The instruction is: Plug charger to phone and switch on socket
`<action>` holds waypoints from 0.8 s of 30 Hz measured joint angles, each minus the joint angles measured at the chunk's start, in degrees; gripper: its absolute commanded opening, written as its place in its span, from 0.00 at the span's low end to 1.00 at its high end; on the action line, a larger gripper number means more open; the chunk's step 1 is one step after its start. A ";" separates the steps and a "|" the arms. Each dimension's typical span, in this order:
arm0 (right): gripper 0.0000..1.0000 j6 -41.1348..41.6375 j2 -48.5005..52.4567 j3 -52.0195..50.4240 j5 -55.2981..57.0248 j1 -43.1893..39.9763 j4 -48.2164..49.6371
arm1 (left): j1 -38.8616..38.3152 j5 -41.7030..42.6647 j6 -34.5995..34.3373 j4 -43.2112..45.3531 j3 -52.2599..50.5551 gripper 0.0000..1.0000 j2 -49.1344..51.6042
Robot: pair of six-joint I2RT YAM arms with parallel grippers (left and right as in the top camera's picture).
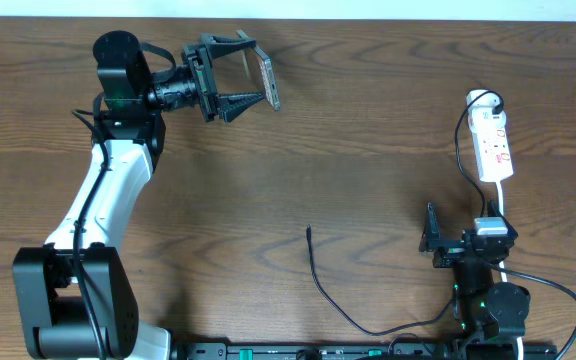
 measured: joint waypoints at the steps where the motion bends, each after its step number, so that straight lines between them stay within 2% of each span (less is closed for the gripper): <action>1: 0.99 0.02 0.00 0.00 0.00 0.00 0.00 | 0.00 -0.48 0.02 0.00 0.00 0.07 0.00; 24: 0.99 0.00 0.00 0.00 0.00 0.00 0.00 | 3.32 -6.56 0.02 -0.07 0.00 0.07 0.00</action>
